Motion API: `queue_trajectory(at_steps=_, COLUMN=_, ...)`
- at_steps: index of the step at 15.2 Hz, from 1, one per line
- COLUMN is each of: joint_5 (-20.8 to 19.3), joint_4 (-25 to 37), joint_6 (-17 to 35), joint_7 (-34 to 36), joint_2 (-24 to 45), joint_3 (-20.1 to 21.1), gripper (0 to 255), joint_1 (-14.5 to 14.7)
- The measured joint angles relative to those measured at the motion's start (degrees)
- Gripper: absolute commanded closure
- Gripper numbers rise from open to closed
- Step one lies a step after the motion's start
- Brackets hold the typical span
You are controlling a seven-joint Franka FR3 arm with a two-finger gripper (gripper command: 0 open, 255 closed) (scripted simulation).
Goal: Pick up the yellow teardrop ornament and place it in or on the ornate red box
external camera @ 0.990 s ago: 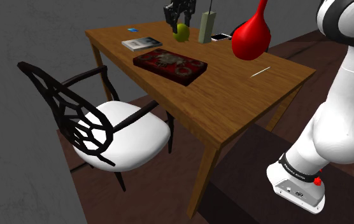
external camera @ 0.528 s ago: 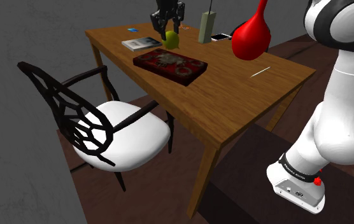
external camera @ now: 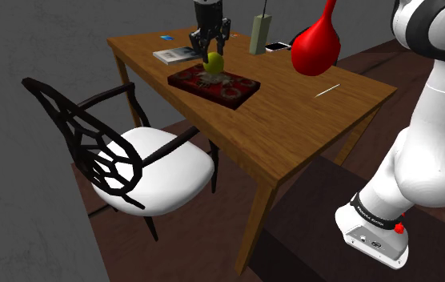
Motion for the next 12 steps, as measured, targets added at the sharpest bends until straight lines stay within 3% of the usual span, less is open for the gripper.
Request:
queue_trajectory(at_steps=7, joint_5=0.1, joint_4=-1.7, joint_6=1.5, joint_7=0.1, joint_2=-0.5, joint_3=0.0, gripper=255, joint_1=-0.2)
queue_trajectory(at_steps=8, joint_5=0.0, joint_4=-1.6, joint_6=1.4, joint_7=0.1, joint_2=-0.5, joint_3=0.0, gripper=0, joint_1=-0.2)
queue_trajectory(at_steps=12, joint_5=0.1, joint_4=-2.3, joint_6=1.4, joint_7=0.2, joint_2=-0.4, joint_3=-0.1, gripper=0, joint_1=-0.3)
